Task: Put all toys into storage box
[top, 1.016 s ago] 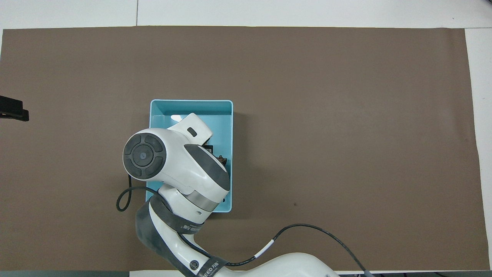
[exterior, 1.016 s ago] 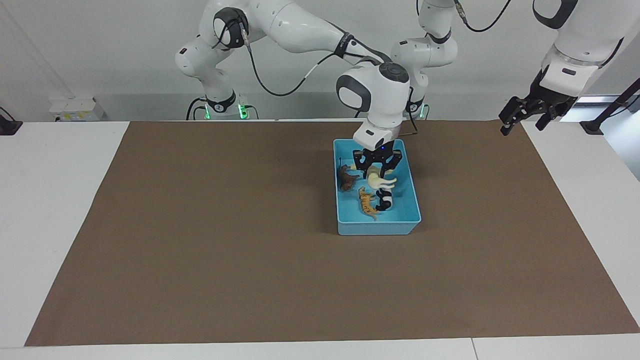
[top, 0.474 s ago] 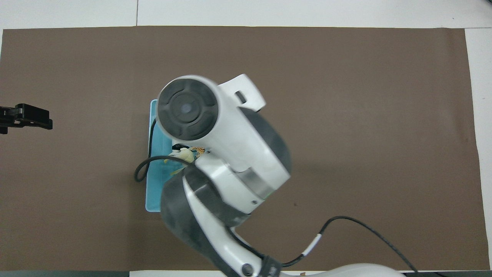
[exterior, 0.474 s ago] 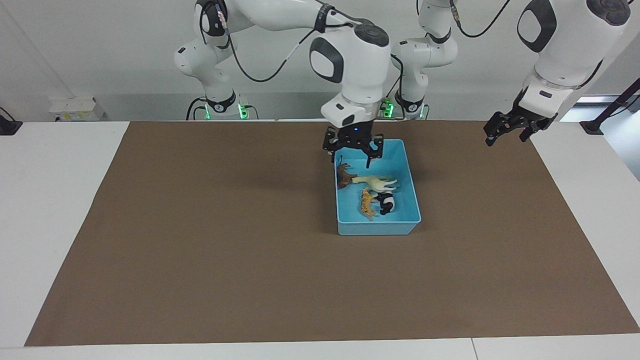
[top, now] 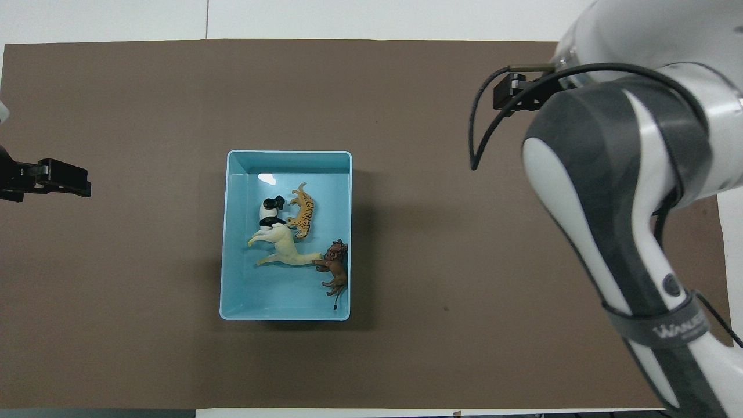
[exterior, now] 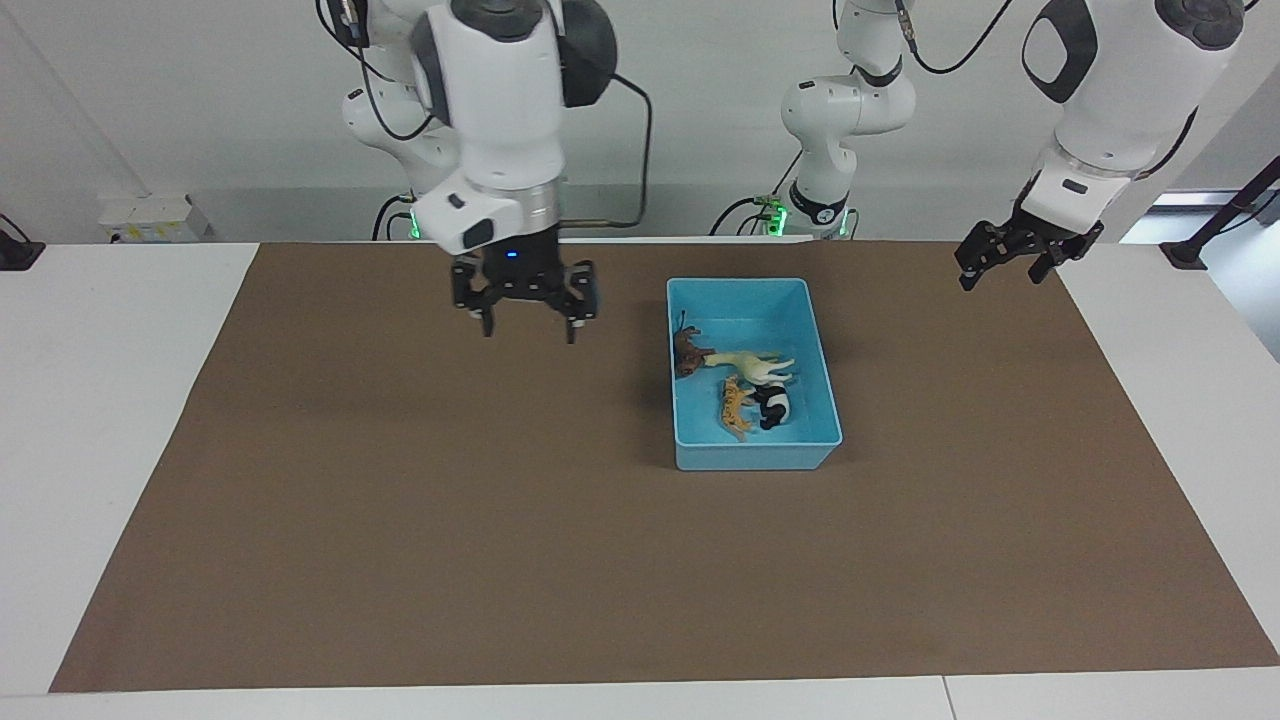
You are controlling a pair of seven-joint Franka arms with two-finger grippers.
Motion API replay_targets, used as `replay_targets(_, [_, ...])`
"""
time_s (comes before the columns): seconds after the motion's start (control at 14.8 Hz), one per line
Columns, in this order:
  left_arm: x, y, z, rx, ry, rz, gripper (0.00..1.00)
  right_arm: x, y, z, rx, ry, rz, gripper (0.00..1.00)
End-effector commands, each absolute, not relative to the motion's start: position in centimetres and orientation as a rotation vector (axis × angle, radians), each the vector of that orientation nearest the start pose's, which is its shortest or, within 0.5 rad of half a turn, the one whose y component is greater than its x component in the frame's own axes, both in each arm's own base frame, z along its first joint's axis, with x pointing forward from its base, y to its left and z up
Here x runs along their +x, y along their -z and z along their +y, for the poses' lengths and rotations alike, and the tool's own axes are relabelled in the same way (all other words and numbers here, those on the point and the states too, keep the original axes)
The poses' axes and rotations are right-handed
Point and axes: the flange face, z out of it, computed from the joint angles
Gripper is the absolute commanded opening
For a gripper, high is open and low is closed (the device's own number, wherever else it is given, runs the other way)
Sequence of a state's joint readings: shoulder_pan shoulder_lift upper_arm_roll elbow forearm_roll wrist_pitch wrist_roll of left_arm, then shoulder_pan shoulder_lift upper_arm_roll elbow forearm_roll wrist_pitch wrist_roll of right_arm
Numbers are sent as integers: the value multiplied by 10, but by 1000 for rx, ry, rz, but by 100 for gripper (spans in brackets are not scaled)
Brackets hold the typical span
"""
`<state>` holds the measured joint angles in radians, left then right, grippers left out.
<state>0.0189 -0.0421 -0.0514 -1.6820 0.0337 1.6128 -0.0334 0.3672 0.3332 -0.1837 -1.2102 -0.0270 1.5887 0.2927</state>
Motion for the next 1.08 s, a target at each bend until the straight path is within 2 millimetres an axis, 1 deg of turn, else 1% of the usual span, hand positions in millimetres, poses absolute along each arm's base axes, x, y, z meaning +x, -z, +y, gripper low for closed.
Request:
replay_targets(0.0, [545, -604, -12, -3113, -51, -1, 100, 634, -580, 56, -3220, 20, 105, 100])
replay_targets(0.14, [545, -603, -8, -3113, -59, -13, 100, 627, -573, 6, -3215, -34, 9, 100])
replay_targets(0.2, [544, -604, -8, -3113, -59, -11, 100, 620, -575, -21, -3211, -44, 4, 100])
replay_targets(0.34, [544, -604, -11, -3112, -68, -1, 100, 599, -593, -57, -3198, -30, -56, 100])
replay_targets(0.41, [543, -603, -13, -3114, -78, 3, 100, 588, -602, -76, -3194, -25, -52, 100])
replay_targets(0.47, [542, -604, -15, -3130, -81, 5, 100, 576, -614, -84, -3190, -13, -41, 100])
replay_targets(0.68, [544, -605, -19, -3168, -62, 3, 100, 535, -649, -89, -3167, -70, 10, 100])
replay_targets(0.74, [544, -605, -19, -3168, -64, 4, 100, 524, -654, -89, -3161, -86, 44, 100])
replay_targets(0.81, [543, -605, -21, -3167, -69, 11, 100, 514, -657, -87, -3156, -90, 77, 100])
replay_targets(0.88, [542, -605, -23, -3167, -74, 16, 100, 505, -654, -87, -3149, -106, 100, 100])
replay_targets(1.02, [542, -605, -25, -3167, -74, 25, 100, 497, -642, -87, -3140, -122, 102, 100])
